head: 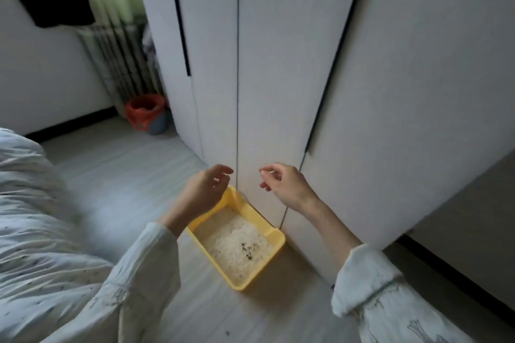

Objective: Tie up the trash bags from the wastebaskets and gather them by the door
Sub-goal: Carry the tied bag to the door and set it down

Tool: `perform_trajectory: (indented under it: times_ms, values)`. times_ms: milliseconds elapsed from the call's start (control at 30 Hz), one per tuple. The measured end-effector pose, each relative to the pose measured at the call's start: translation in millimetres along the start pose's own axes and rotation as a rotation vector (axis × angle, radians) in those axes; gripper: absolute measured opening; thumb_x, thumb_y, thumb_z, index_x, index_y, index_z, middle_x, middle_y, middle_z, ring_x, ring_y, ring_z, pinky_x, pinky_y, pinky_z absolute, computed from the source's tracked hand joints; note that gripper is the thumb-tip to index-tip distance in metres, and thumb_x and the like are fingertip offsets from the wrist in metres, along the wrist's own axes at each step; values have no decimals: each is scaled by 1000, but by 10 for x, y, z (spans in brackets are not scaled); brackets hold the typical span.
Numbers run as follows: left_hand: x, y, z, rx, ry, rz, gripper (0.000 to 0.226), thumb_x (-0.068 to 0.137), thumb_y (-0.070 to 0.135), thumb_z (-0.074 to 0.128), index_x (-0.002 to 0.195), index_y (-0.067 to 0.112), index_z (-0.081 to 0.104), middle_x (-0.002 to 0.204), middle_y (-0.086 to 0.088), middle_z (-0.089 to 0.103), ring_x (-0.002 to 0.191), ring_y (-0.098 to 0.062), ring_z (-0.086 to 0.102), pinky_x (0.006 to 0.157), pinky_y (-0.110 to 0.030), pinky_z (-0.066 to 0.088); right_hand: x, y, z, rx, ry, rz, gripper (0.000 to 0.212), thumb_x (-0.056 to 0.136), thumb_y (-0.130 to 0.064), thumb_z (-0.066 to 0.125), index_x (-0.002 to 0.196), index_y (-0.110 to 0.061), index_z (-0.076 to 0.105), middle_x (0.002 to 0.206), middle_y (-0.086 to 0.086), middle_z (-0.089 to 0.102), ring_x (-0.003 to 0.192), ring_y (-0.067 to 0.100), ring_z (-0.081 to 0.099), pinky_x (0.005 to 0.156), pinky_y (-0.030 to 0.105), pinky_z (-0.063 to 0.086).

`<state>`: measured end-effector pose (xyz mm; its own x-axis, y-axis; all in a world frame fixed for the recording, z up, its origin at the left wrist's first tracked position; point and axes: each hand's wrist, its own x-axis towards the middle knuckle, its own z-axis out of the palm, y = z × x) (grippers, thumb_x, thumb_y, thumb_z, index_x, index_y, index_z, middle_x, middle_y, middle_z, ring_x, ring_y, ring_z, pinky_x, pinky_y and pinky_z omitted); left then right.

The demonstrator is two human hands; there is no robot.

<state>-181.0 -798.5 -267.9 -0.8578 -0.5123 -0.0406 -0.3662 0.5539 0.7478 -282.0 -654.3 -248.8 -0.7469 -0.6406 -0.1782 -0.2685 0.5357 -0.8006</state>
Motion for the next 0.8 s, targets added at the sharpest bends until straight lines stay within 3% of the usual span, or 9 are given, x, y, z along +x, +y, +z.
perform_trajectory:
  times_ms: [400, 600, 800]
  values:
    - [1812, -1080, -1599, -36, 243, -159, 26, 91, 13, 47, 114, 12, 60, 112, -11, 67, 99, -25, 62, 78, -24, 43, 2498, -1469, 915, -75, -173, -225, 30, 94, -27, 46, 116, -11, 59, 104, 9, 69, 94, 18, 63, 89, 32, 49]
    - [2658, -1847, -2687, -24, 330, -205, 24, 91, 16, 47, 111, 16, 61, 110, -7, 67, 87, -14, 58, 76, -21, 40, 3700, -2447, 1699, -94, -237, -294, 25, 93, -24, 48, 109, -13, 63, 85, 0, 66, 84, 15, 60, 88, 30, 47]
    - [3646, -2901, -3774, -3, 339, -224, 24, 91, 17, 47, 109, 20, 62, 107, -4, 67, 85, -13, 56, 73, -20, 39, 4920, -3314, 2746, -92, -258, -286, 24, 92, -25, 48, 109, -15, 63, 83, -3, 64, 83, 12, 59, 83, 27, 47]
